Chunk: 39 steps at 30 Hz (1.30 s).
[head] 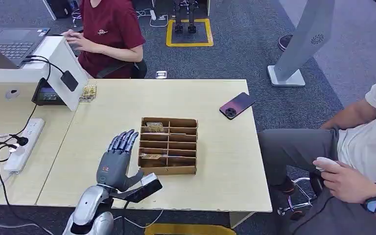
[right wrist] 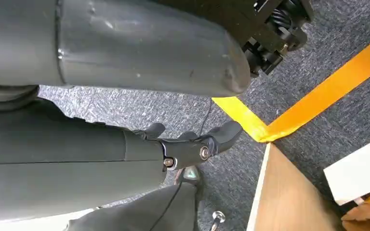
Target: Pass the card to the sensor for recognition and then transmit it.
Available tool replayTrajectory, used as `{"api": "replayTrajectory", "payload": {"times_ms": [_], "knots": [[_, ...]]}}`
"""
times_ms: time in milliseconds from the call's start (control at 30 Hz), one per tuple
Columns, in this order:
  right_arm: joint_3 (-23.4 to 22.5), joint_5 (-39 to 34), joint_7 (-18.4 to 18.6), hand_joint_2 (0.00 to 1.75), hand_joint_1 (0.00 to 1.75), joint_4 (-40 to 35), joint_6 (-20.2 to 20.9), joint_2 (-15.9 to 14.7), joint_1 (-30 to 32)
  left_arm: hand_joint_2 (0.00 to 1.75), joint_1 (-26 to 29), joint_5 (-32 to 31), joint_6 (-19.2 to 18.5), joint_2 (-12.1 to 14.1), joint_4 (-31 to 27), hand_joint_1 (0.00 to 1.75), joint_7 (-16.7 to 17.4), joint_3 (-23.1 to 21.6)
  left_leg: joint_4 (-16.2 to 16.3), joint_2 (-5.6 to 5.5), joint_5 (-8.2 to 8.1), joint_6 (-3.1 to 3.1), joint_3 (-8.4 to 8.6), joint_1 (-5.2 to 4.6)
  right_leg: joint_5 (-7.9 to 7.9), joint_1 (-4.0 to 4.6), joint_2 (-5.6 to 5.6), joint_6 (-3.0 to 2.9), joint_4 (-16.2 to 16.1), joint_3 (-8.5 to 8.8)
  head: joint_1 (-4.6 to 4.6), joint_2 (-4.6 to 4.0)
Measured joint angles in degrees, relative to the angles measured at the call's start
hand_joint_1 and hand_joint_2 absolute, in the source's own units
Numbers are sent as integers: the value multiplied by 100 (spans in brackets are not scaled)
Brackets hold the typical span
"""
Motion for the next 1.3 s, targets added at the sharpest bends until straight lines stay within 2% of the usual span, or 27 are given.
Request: {"api": "replayTrajectory", "payload": {"times_ms": [333,533,667,1300], "knots": [[-35,17,2,0,0,-31,9,7,0,175,-29,-284,55,-55,20,0,118,44,0,0,0,0,0,0,0,0,0,0,0,0,0,0],[-44,35,-9,0,0,-33,9,7,0,175,-27,46,-70,-57,39,0,-136,44,0,0,0,0,0,0,0,0,0,0,0,0,0,0],[-44,37,-11,0,0,-35,9,7,-1,175,-26,112,-96,-57,39,0,-188,41,0,0,0,0,0,0,0,0,0,0,0,0,2,0],[-48,50,-13,0,0,-35,9,7,-1,175,-26,120,-109,-55,42,0,-199,41,0,0,0,0,0,0,0,0,0,0,0,0,0,0]]}}
